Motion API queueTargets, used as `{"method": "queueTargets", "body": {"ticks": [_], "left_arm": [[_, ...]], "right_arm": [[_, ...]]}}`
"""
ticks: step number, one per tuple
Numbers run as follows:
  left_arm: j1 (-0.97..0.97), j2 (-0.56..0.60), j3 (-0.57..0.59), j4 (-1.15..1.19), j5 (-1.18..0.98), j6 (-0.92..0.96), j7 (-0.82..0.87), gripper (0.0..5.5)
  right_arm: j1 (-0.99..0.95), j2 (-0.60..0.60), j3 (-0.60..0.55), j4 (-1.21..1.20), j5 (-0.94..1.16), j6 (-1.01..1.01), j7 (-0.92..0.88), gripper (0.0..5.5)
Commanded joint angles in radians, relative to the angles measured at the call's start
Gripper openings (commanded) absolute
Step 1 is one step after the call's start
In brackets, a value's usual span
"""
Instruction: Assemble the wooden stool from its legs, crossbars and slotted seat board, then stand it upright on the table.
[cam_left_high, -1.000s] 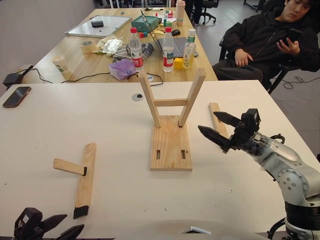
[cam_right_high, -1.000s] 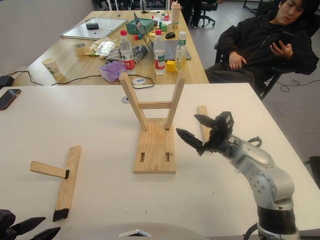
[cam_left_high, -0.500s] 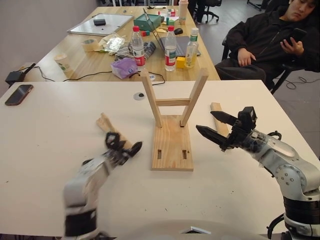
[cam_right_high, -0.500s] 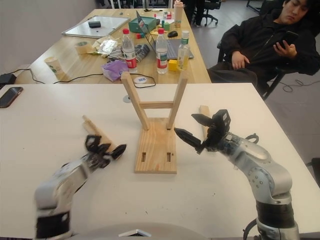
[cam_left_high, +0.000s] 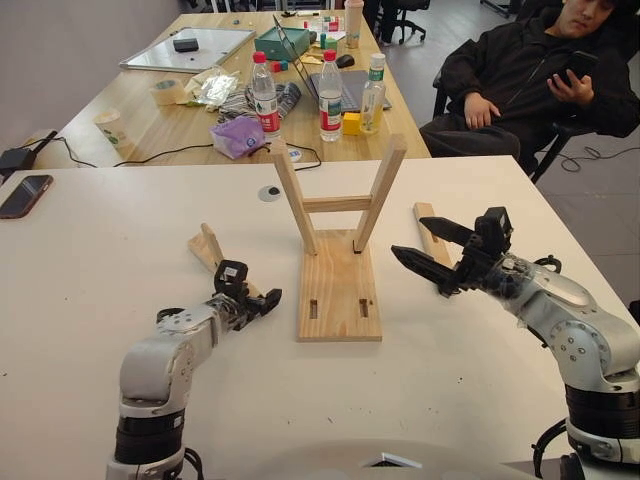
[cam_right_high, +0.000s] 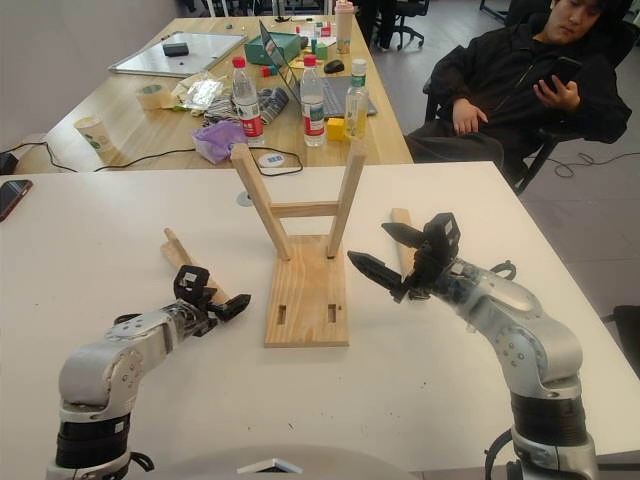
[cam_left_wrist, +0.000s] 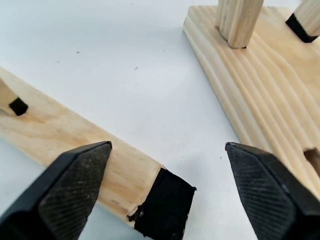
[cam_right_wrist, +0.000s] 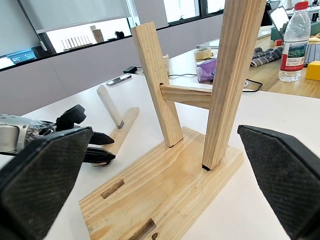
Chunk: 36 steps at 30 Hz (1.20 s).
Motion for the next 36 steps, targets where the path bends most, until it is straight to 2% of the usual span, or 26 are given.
{"method": "queueTargets", "body": {"ticks": [1,4,7,10,14,19,23,31,33,36], "left_arm": [[0.023,0.119,0.051,-0.078,-0.075,0.115,-0.085,4.2],[-0.006,0.179,0.112,-0.104,-0.119,0.125,-0.13,4.2],[-0.086,0.147,0.207,-0.117,-0.177,0.048,-0.145,4.2],[-0.121,0.144,0.249,-0.102,-0.19,0.011,-0.127,4.2],[-0.075,0.156,0.186,-0.144,-0.18,0.08,-0.079,4.2],[-0.012,0.11,0.154,-0.223,-0.213,0.129,-0.046,4.2],[0.04,0.113,0.104,-0.196,-0.14,0.197,0.044,4.2],[-0.116,-0.145,0.129,-0.138,-0.052,0.277,0.244,4.2],[-0.126,-0.178,0.118,-0.142,-0.027,0.306,0.282,4.2],[-0.114,-0.168,0.103,-0.157,0.012,0.324,0.312,4.2]], "right_arm": [[0.004,-0.01,-0.003,-0.009,-0.01,-0.003,-0.003,5.4],[0.016,-0.013,-0.018,-0.015,-0.006,-0.005,-0.006,5.4],[0.014,-0.007,-0.014,-0.015,-0.009,-0.006,-0.009,5.4],[0.017,-0.006,-0.015,-0.018,-0.009,-0.005,-0.008,5.4],[0.009,-0.011,-0.013,-0.011,-0.01,-0.003,-0.003,5.4],[0.016,-0.011,-0.016,-0.014,-0.009,-0.001,-0.006,5.4],[0.01,-0.006,-0.012,-0.009,-0.013,-0.003,-0.009,5.4],[-0.001,-0.001,0.004,0.008,-0.028,-0.011,-0.001,5.4],[-0.005,-0.003,0.009,0.012,-0.032,-0.013,0.004,5.4],[-0.001,-0.004,0.006,0.011,-0.035,-0.013,0.009,5.4]]}}
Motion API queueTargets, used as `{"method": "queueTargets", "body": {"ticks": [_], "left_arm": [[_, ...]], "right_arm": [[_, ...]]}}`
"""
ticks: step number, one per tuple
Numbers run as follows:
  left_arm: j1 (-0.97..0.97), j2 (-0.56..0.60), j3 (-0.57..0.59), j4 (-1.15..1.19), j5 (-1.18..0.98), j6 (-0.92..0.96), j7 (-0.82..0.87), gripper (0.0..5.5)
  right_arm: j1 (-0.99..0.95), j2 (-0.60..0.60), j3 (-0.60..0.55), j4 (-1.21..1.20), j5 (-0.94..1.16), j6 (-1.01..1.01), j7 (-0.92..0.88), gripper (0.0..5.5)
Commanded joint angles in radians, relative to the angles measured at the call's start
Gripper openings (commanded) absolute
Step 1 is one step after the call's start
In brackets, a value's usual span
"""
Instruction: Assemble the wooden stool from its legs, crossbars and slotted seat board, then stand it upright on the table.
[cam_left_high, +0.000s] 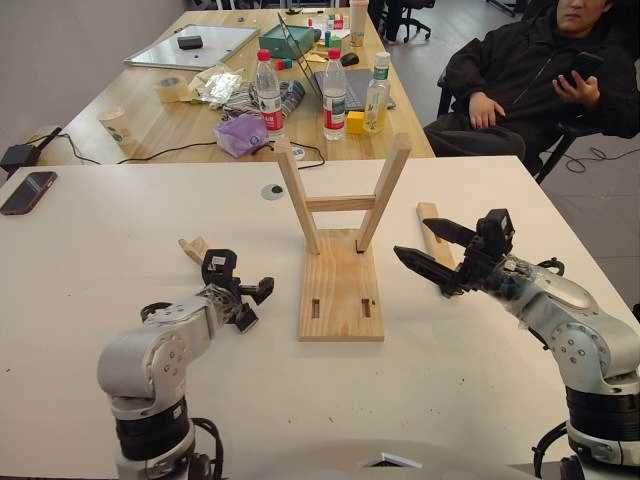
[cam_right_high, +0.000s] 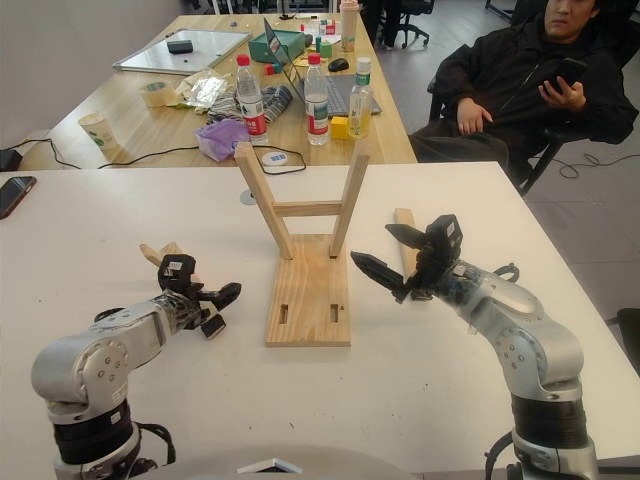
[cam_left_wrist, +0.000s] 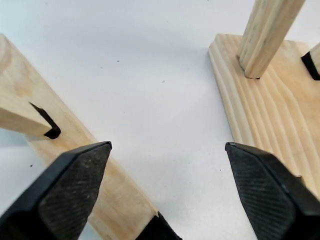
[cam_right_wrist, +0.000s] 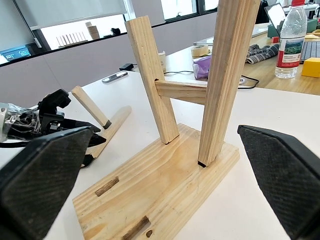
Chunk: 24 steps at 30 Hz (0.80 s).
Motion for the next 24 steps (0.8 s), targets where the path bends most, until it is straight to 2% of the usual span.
{"method": "queueTargets", "body": {"ticks": [1,10,18,24], "left_arm": [[0.006,0.021,-0.013,-0.022,0.059,0.033,0.04,4.2],[0.069,0.061,-0.046,-0.016,0.132,-0.015,0.044,4.2],[0.137,0.016,-0.032,0.119,0.18,-0.108,0.052,4.2],[0.188,0.079,0.005,0.071,0.162,-0.039,0.005,4.2]], "right_arm": [[-0.01,-0.008,0.002,0.003,-0.005,-0.007,0.011,5.4],[-0.005,0.002,0.007,-0.001,-0.013,-0.013,0.009,5.4],[-0.016,0.0,0.014,0.004,-0.017,-0.013,0.014,5.4],[0.003,0.0,0.009,-0.006,-0.02,-0.019,0.008,5.4]]}}
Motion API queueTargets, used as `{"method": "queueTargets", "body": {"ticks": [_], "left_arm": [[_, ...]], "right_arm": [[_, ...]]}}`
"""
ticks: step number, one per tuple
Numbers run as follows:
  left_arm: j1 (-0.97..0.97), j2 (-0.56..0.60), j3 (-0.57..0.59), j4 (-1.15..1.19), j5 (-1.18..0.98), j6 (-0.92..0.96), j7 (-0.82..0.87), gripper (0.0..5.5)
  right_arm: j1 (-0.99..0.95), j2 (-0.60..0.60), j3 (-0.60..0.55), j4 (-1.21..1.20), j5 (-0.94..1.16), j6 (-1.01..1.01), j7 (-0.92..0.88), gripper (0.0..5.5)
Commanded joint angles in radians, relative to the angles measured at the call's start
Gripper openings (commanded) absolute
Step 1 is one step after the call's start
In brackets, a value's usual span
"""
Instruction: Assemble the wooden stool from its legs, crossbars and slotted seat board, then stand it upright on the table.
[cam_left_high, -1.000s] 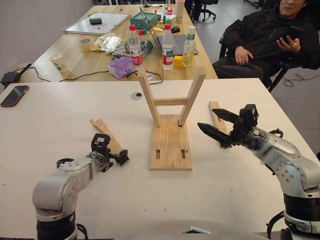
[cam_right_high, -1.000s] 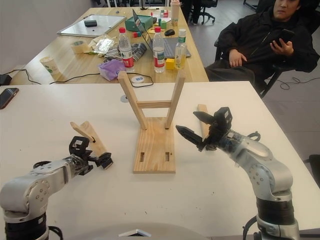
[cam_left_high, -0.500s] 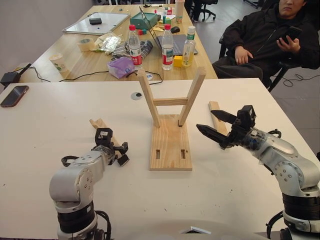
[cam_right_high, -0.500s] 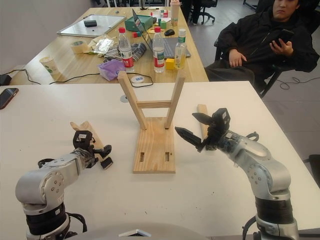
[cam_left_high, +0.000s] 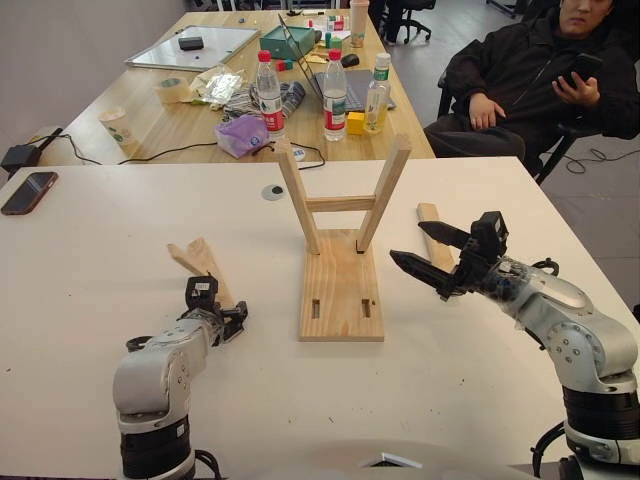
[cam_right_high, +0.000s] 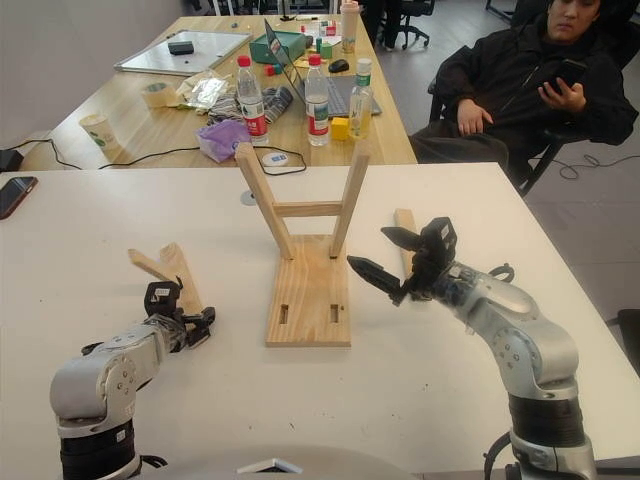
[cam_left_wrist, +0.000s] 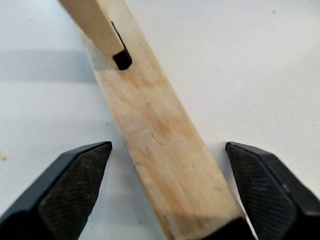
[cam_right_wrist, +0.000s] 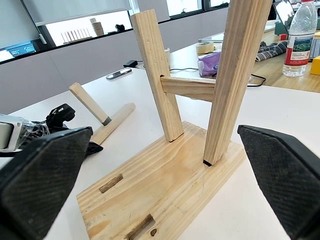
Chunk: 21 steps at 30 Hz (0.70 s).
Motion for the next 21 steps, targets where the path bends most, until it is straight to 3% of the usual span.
{"method": "queueTargets", "body": {"ticks": [1,9,14,17,21], "left_arm": [[0.051,0.056,0.033,-0.009,0.0,0.098,-0.036,4.2],[0.045,0.076,0.059,0.005,-0.015,0.122,-0.088,3.03],[-0.021,0.051,0.077,0.027,-0.003,0.004,-0.076,2.38],[-0.145,0.042,0.164,0.095,-0.016,-0.128,-0.07,2.02],[-0.293,0.065,0.288,0.155,-0.071,-0.308,-0.092,2.01]], "right_arm": [[0.011,0.001,-0.008,-0.015,-0.012,-0.015,-0.015,5.4],[0.001,0.033,-0.027,-0.019,0.023,-0.027,-0.057,5.4],[-0.059,0.052,-0.069,0.018,0.063,-0.017,-0.085,5.4],[-0.107,0.059,-0.088,0.038,0.109,0.006,-0.093,5.4],[-0.175,0.05,-0.116,0.062,0.215,0.066,-0.086,5.4]]}}
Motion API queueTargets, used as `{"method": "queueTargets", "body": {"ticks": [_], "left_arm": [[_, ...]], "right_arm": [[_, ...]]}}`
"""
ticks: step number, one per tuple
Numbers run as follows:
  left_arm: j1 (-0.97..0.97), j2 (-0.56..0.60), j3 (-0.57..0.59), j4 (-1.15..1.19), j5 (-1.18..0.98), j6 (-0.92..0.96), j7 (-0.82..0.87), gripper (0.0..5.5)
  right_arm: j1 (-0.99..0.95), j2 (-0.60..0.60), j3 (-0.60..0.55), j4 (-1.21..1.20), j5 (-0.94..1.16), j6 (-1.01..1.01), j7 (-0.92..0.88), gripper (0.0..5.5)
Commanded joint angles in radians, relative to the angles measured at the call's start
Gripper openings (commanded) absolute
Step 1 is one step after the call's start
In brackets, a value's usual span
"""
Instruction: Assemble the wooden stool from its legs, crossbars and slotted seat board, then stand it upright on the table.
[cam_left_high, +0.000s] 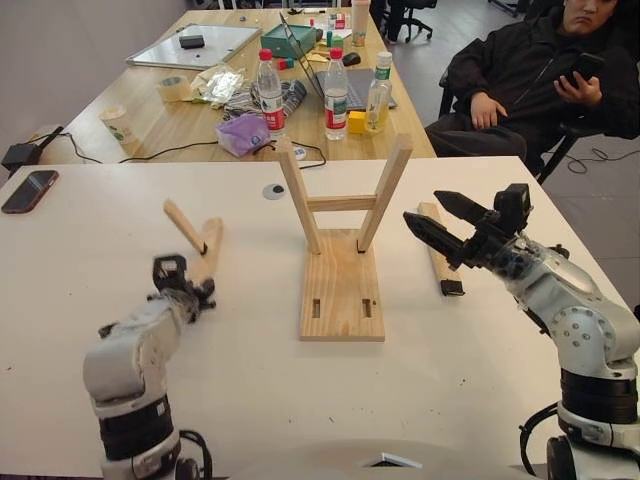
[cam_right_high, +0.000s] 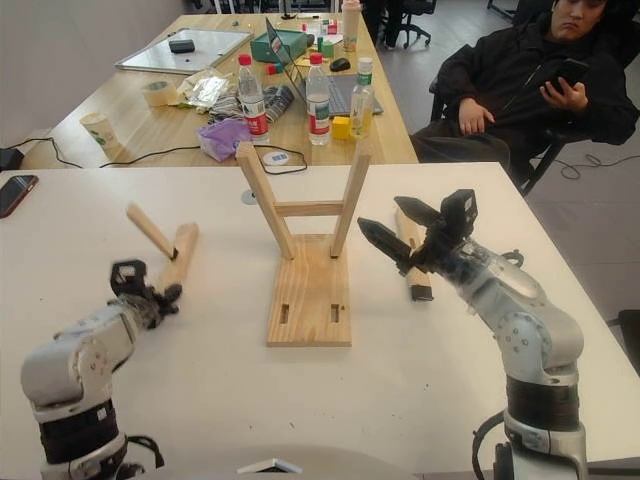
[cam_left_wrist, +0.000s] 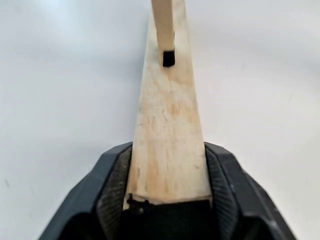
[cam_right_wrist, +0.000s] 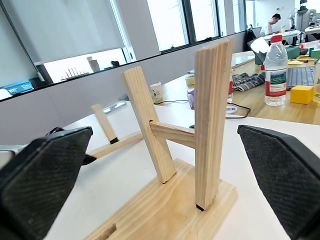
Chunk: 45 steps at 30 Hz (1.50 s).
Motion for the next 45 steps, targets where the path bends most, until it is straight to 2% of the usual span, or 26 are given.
{"method": "queueTargets", "body": {"ticks": [1,6,9,14,19,25,33,45], "left_arm": [[-0.142,0.028,0.115,0.055,-0.072,-0.15,-0.035,2.01],[-0.298,-0.008,0.193,0.009,-0.298,-0.264,-0.109,2.01],[-0.416,-0.077,0.222,-0.035,-0.62,-0.202,-0.109,2.01],[-0.543,-0.083,0.144,-0.017,-1.058,-0.165,-0.066,2.01],[-0.518,-0.014,0.016,-0.042,-1.266,-0.176,-0.055,2.01],[-0.461,0.027,-0.099,-0.085,-1.353,-0.24,-0.047,2.01],[-0.406,0.073,-0.193,-0.094,-1.302,-0.32,-0.068,2.01],[-0.361,0.099,-0.276,-0.131,-1.199,-0.408,-0.085,2.01]], "right_arm": [[-0.085,0.003,-0.043,0.037,0.118,0.071,0.005,5.4],[-0.308,-0.012,-0.071,0.16,0.287,0.179,0.019,5.4],[-0.522,0.007,-0.093,0.321,0.402,0.247,0.039,5.4],[-0.842,0.006,-0.094,0.621,0.52,0.413,0.117,5.4],[-1.011,-0.019,-0.162,0.845,0.614,0.582,0.168,5.4],[-1.066,-0.015,-0.173,0.898,0.574,0.641,0.209,5.4],[-1.091,0.006,-0.188,0.892,0.507,0.607,0.205,5.4],[-1.082,0.014,-0.174,0.873,0.419,0.593,0.208,3.43]]}}
